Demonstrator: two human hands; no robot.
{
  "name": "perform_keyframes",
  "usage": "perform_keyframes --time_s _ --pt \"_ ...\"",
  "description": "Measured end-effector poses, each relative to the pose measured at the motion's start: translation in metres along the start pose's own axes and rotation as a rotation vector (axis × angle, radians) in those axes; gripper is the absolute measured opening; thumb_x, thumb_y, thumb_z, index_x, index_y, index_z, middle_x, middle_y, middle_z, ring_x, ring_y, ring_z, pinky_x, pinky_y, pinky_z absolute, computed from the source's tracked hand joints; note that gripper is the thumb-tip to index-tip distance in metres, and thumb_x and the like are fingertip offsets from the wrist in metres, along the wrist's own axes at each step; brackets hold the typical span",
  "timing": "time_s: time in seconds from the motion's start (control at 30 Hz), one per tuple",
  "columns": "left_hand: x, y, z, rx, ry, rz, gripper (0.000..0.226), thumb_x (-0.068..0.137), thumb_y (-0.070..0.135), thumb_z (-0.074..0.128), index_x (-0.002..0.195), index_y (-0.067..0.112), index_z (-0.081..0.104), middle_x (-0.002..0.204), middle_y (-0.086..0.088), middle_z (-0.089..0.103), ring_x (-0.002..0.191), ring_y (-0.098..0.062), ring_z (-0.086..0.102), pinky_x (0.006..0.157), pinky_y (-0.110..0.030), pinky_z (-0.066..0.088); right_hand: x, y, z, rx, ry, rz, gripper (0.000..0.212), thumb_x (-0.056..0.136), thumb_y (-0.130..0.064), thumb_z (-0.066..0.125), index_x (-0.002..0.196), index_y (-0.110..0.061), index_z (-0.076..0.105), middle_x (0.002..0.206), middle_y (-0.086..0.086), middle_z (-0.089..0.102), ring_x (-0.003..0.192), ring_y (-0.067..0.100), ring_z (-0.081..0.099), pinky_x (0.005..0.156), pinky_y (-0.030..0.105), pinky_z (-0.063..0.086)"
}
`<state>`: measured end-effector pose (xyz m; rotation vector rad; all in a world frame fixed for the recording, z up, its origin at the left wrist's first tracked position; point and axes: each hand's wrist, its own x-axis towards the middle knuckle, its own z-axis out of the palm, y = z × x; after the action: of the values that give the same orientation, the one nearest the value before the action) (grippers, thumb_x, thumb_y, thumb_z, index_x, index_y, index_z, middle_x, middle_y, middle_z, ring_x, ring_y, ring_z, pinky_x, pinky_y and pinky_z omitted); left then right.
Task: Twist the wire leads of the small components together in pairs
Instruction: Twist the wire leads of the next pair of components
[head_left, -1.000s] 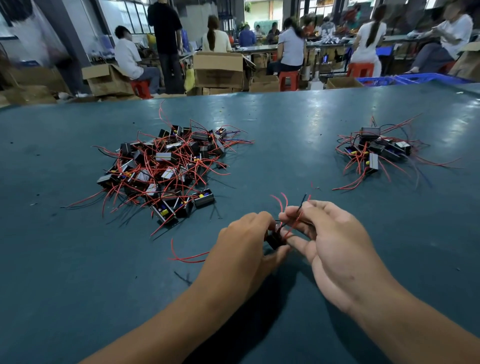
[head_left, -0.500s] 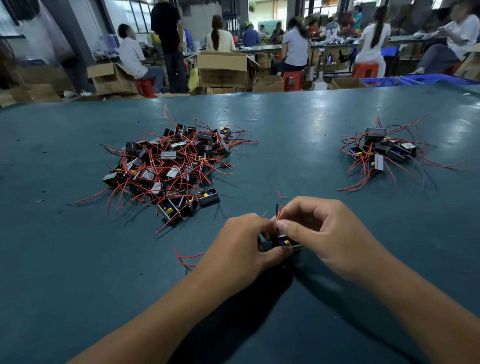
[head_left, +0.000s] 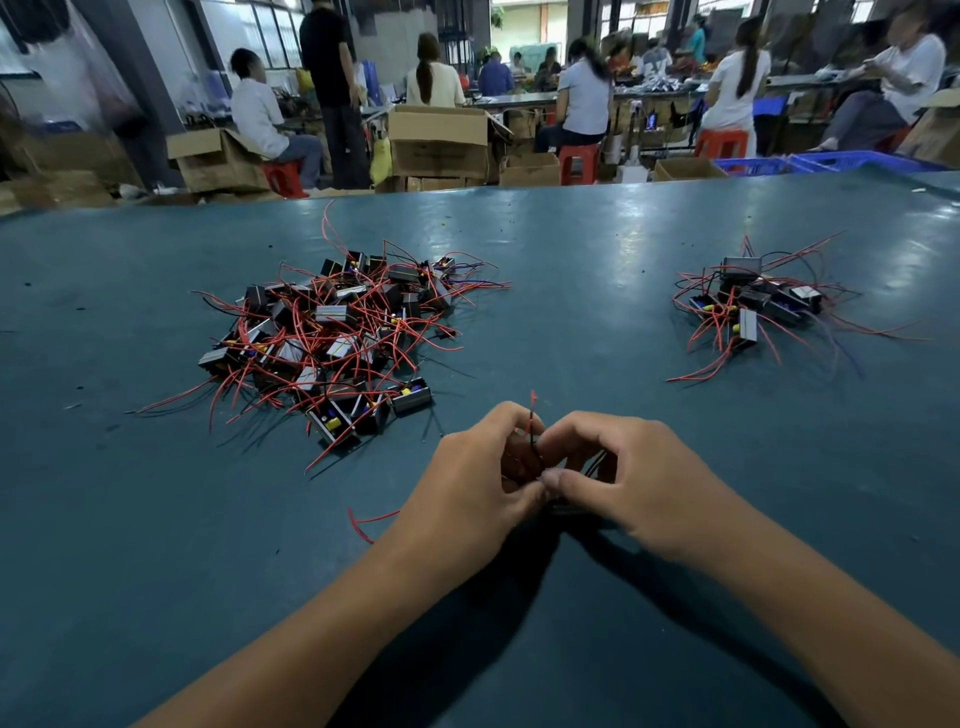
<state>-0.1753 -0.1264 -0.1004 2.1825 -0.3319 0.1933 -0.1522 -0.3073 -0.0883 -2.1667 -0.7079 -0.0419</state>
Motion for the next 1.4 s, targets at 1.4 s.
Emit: perform_keyframes --time_s 1.4 --pt "-0.001 0.007 0.012 -0.219 0.062 -0.091 0.008 0.093 0.005 0.062 0.086 0.007 0.059 0.071 -0.007 0.073 0.065 -0.02 0.074 0.063 -0.04 0.063 -0.002 -0.01 0.016 0.127 0.299 -0.027 0.013 0.084 -0.021 0.075 0.077 -0.025 0.065 0.066 -0.006 0.061 0.061 0.006 0.053 0.057 0.009 0.035"
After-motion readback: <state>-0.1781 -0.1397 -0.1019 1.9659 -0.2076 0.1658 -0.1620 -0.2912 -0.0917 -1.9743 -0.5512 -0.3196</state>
